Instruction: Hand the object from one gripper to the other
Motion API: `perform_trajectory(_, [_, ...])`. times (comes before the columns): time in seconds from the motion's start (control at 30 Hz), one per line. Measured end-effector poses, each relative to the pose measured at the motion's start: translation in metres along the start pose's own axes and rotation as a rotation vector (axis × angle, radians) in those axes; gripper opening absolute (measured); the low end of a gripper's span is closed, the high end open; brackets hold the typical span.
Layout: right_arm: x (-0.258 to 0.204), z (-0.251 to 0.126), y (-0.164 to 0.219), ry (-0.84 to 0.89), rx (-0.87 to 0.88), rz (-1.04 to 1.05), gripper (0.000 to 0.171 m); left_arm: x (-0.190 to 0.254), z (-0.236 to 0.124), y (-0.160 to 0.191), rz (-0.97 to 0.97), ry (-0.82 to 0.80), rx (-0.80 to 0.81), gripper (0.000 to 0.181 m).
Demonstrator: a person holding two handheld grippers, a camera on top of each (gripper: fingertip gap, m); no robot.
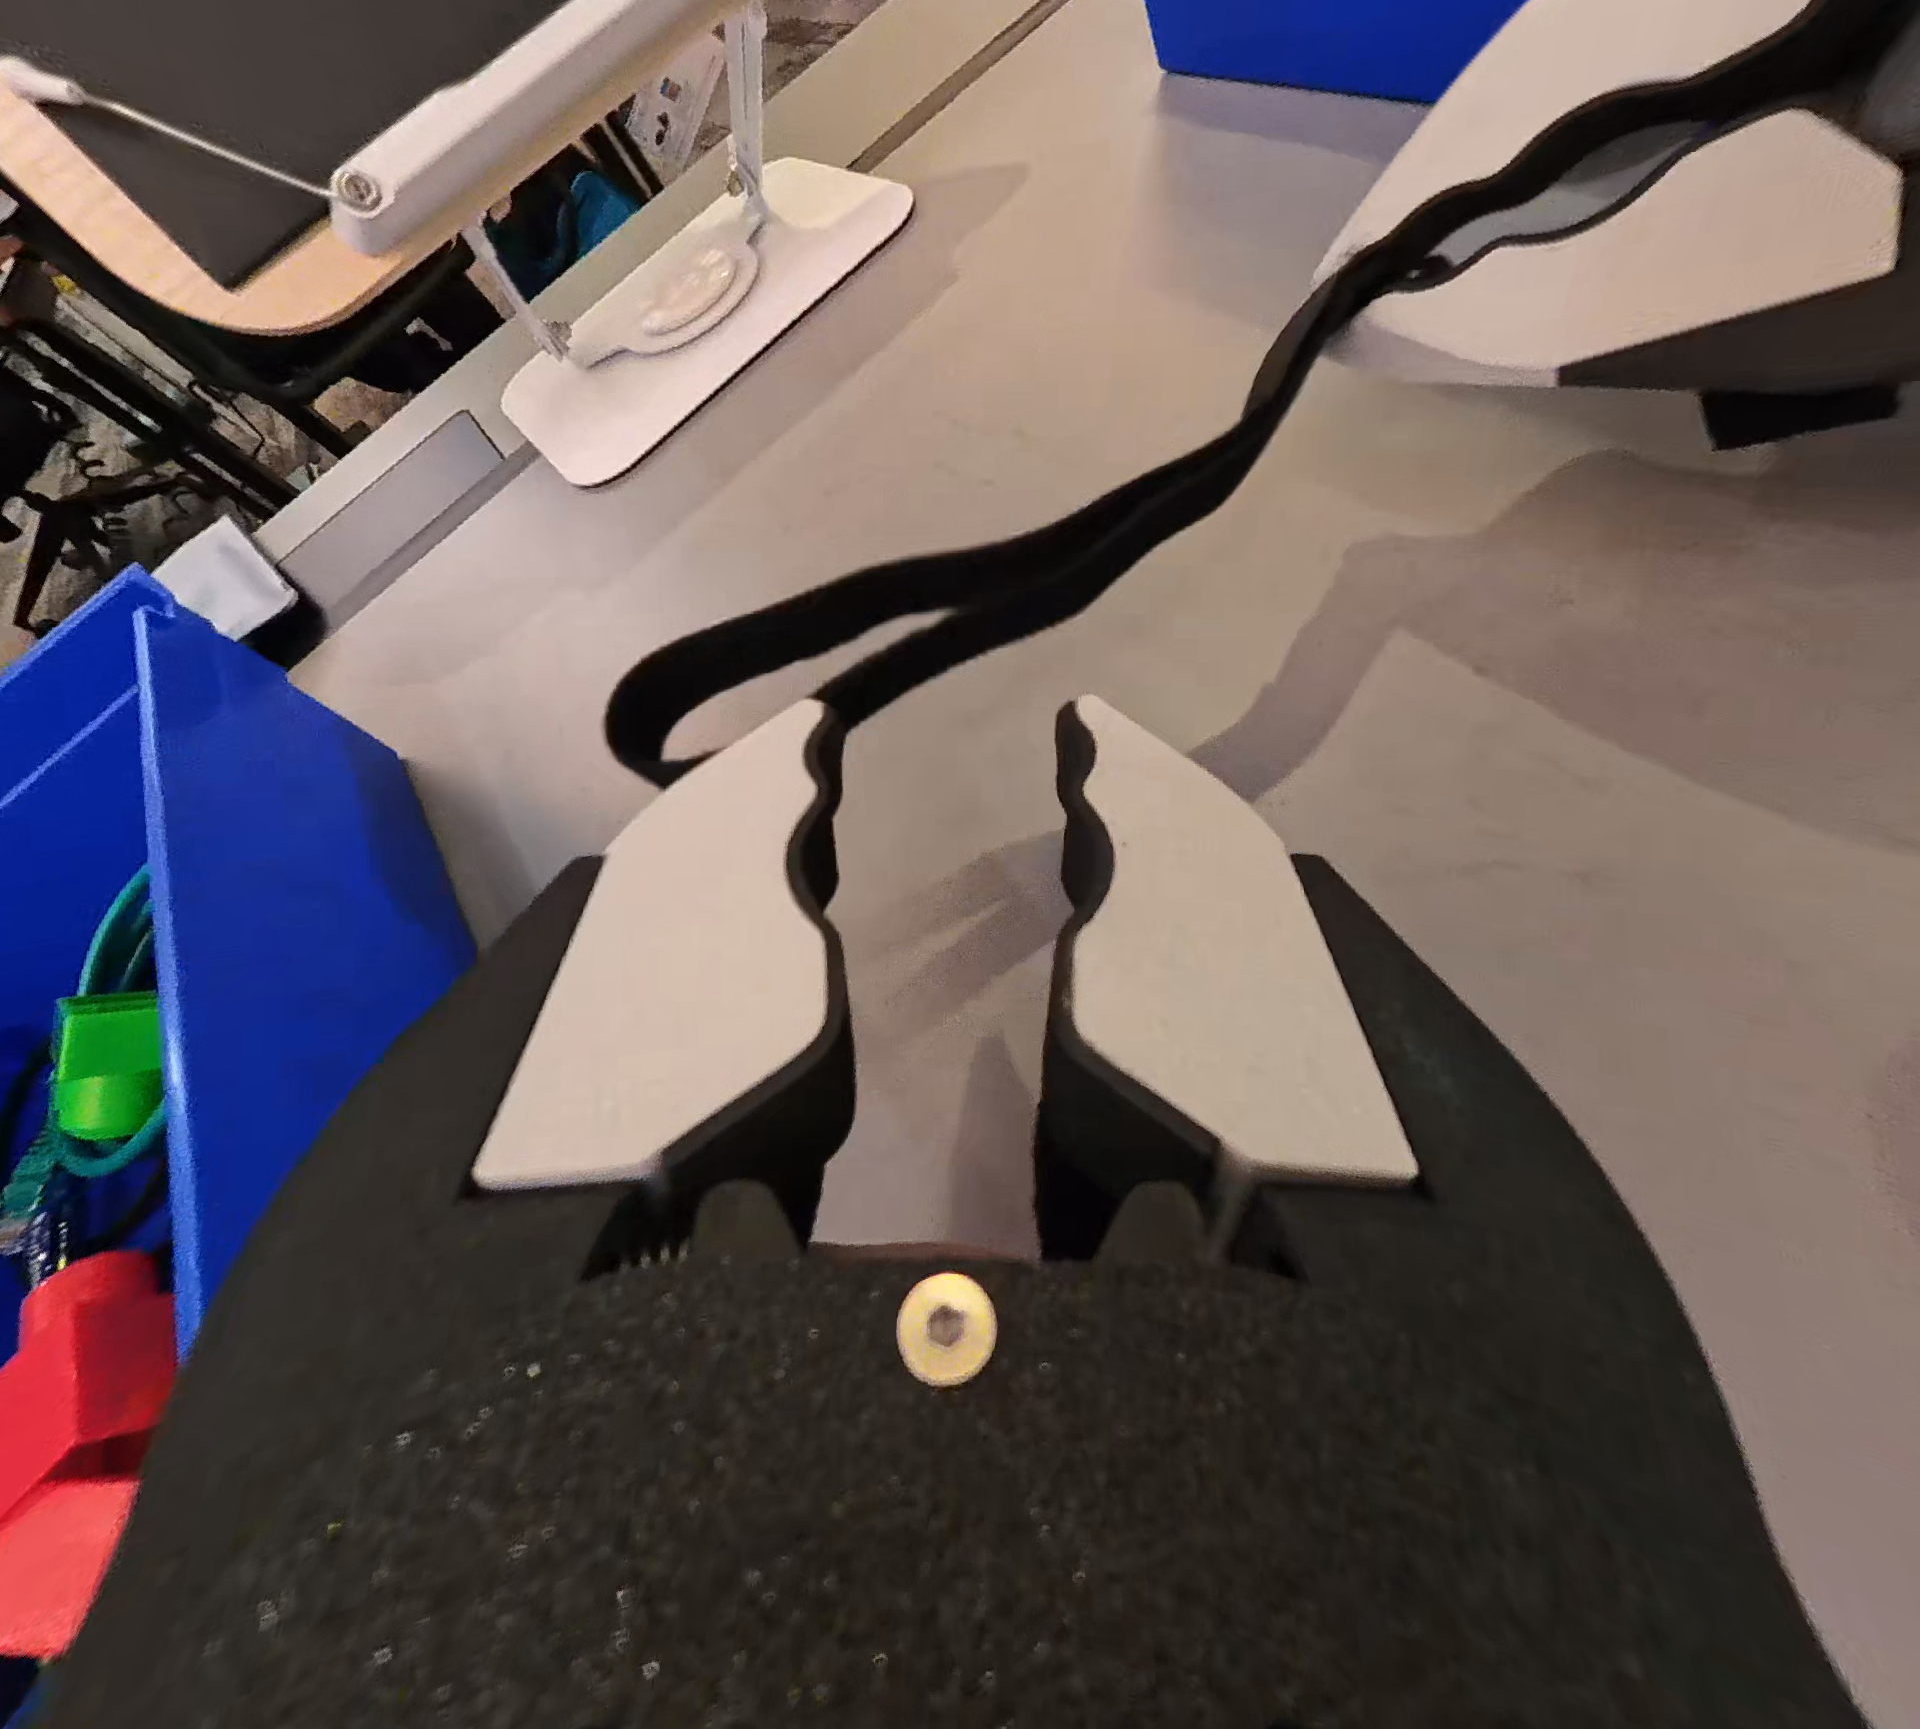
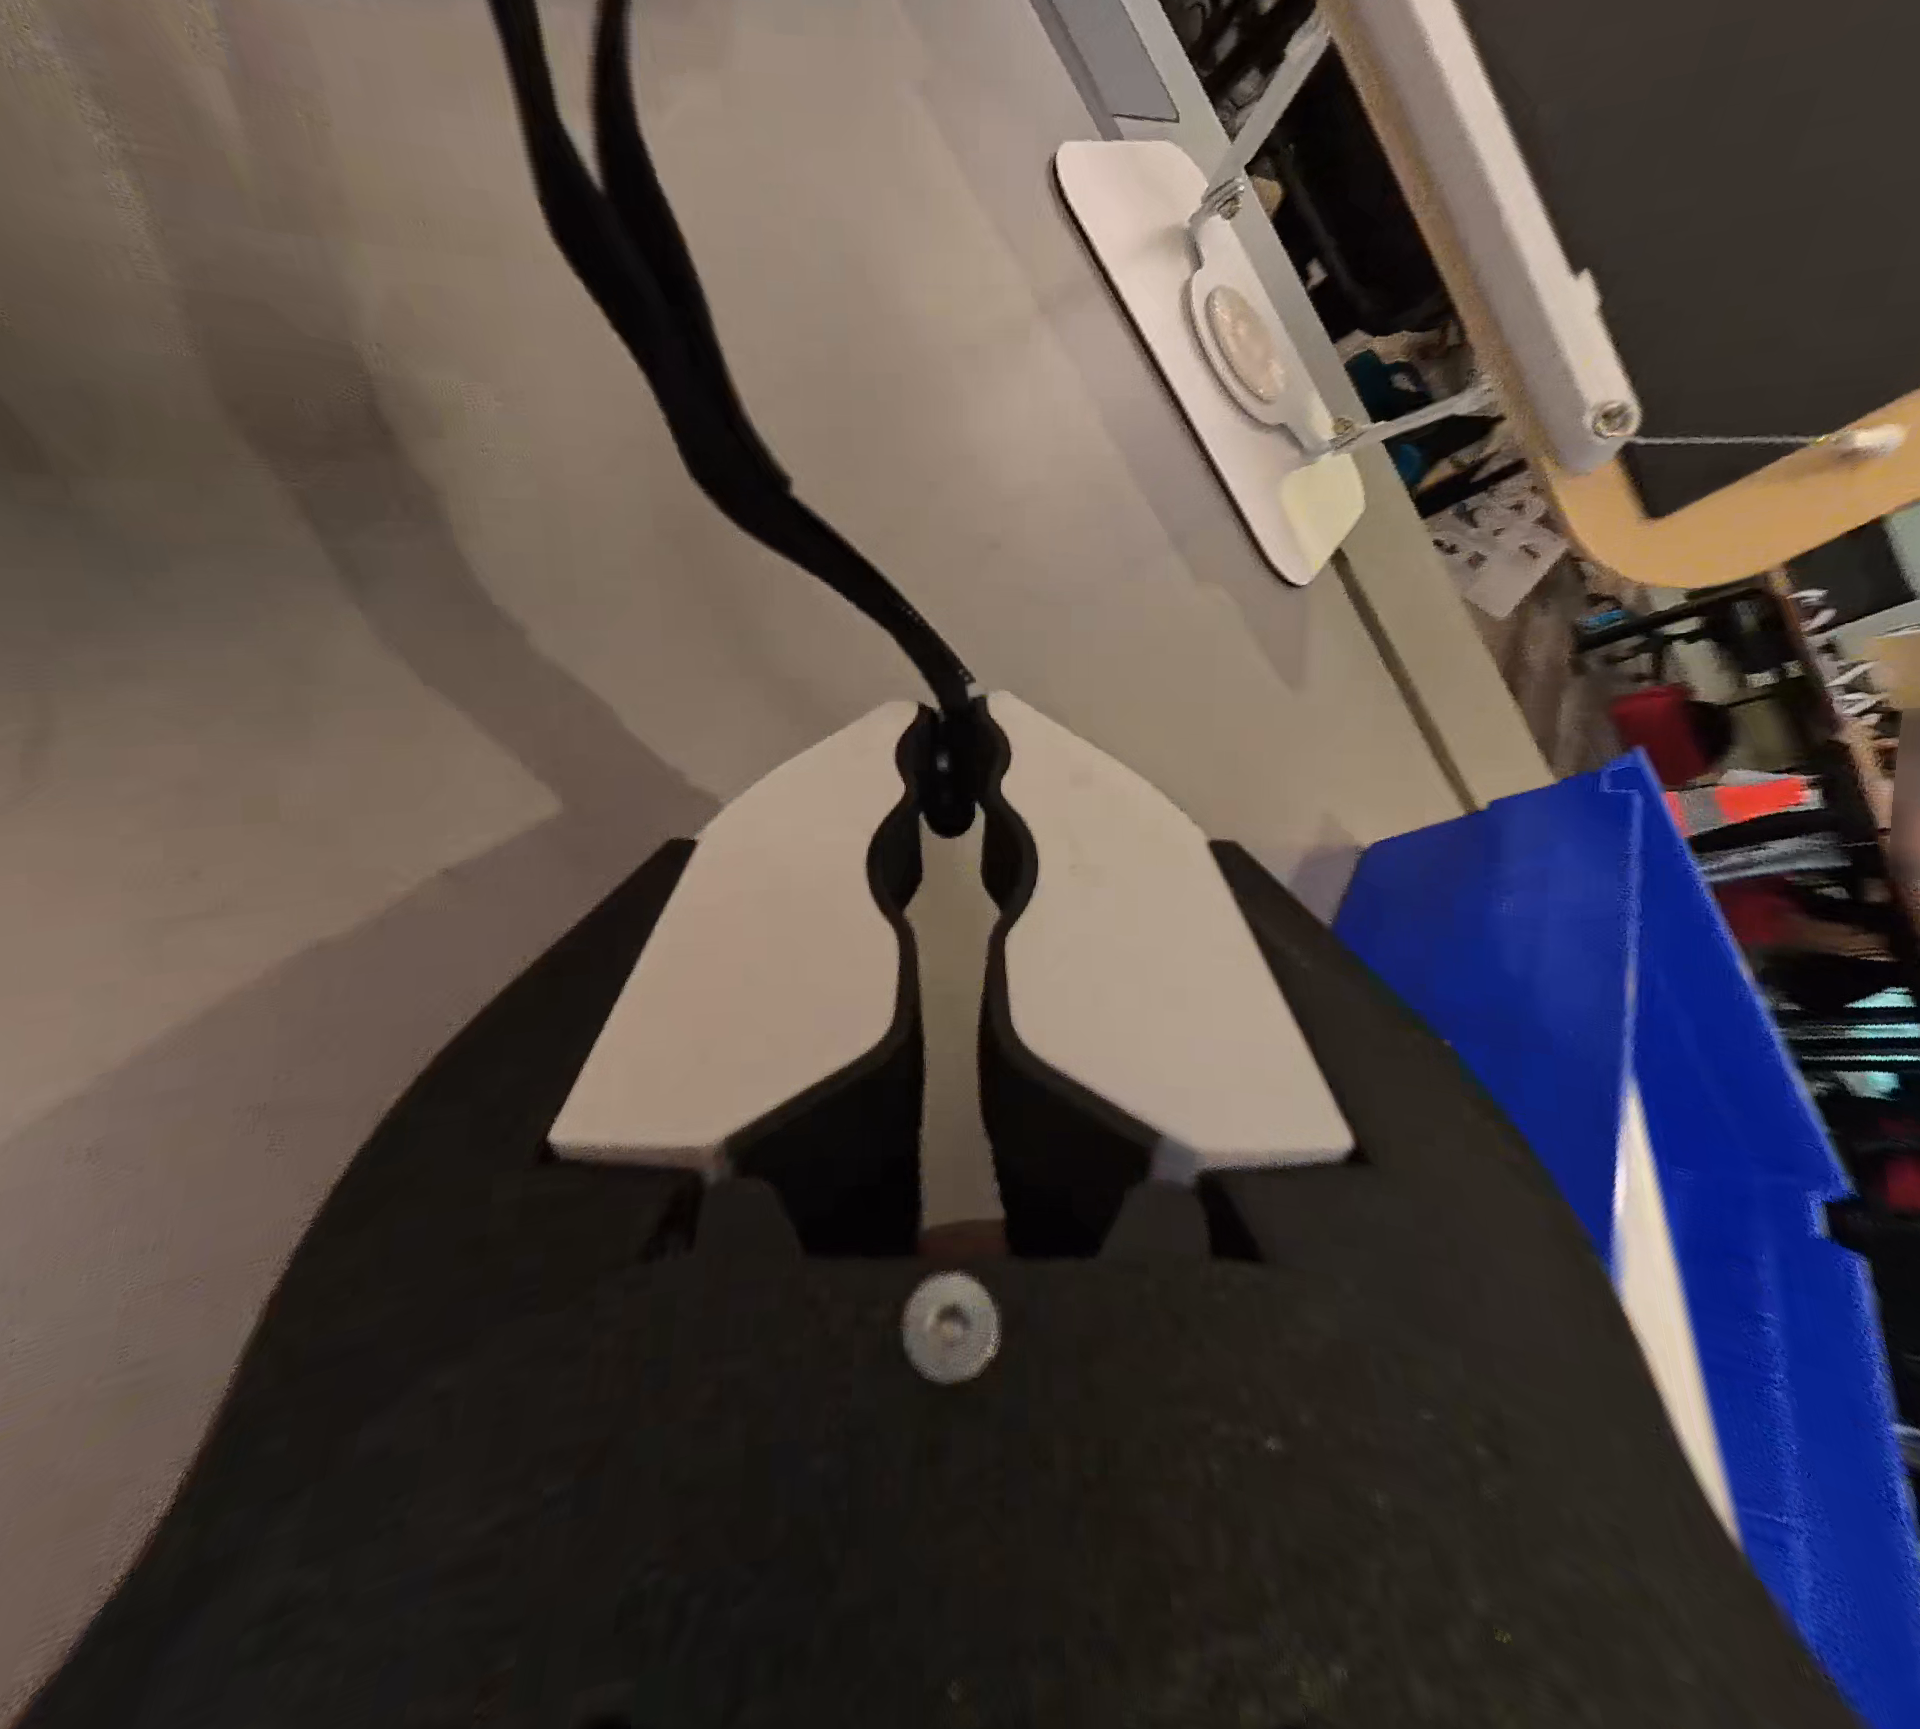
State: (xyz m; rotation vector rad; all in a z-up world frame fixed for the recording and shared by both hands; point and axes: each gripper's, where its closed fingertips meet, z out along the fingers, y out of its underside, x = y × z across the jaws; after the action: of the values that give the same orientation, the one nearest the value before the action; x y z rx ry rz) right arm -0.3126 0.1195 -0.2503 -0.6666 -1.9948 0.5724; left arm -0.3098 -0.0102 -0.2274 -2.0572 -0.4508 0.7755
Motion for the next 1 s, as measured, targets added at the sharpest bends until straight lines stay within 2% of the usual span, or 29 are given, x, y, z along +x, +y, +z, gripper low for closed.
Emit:
perform_trajectory(0.17, [0.006,0.003,0.009,0.031,-0.056,-0.031,0.006,0.007,0.0,-0.003,0.058,0.001,-0.003,0.041])
perform_trajectory(0.27, [0.005,-0.001,0.003,0.015,-0.02,-0.033,0.006,0.013,0.0,-0.004,0.076,0.019,0.001,0.045])
perform_trajectory(0.37, [0.0,-0.008,-0.012,-0.005,0.034,-0.02,0.006,0.027,0.001,-0.006,0.074,0.097,0.01,0.055])
perform_trajectory(0.53, [-0.009,-0.022,-0.036,-0.027,0.114,-0.035,0.006,0.051,0.003,-0.004,0.042,0.226,-0.013,0.06])
perform_trajectory(0.63, [-0.011,-0.032,-0.05,-0.051,0.163,-0.006,0.006,0.058,0.007,0.005,0.122,0.227,-0.065,0.046])
perform_trajectory(0.67, [-0.012,-0.035,-0.054,-0.063,0.18,0.007,0.006,0.061,0.007,0.009,0.15,0.232,-0.082,0.025])
perform_trajectory(0.73, [-0.012,-0.039,-0.058,-0.088,0.204,0.022,0.006,0.059,0.008,0.01,0.173,0.204,-0.098,0.014])
perform_trajectory(0.77, [-0.012,-0.039,-0.058,-0.09,0.209,0.026,0.006,0.058,0.006,0.009,0.175,0.205,-0.095,0.001])
perform_trajectory(0.87, [-0.018,-0.037,-0.056,-0.172,0.258,0.097,0.011,0.052,0.002,0.0,0.138,0.187,-0.055,0.001])
perform_trajectory(1.0, [-0.033,-0.031,-0.048,-0.458,0.264,0.414,0.044,0.039,-0.001,-0.007,0.043,0.178,-0.004,0.001])
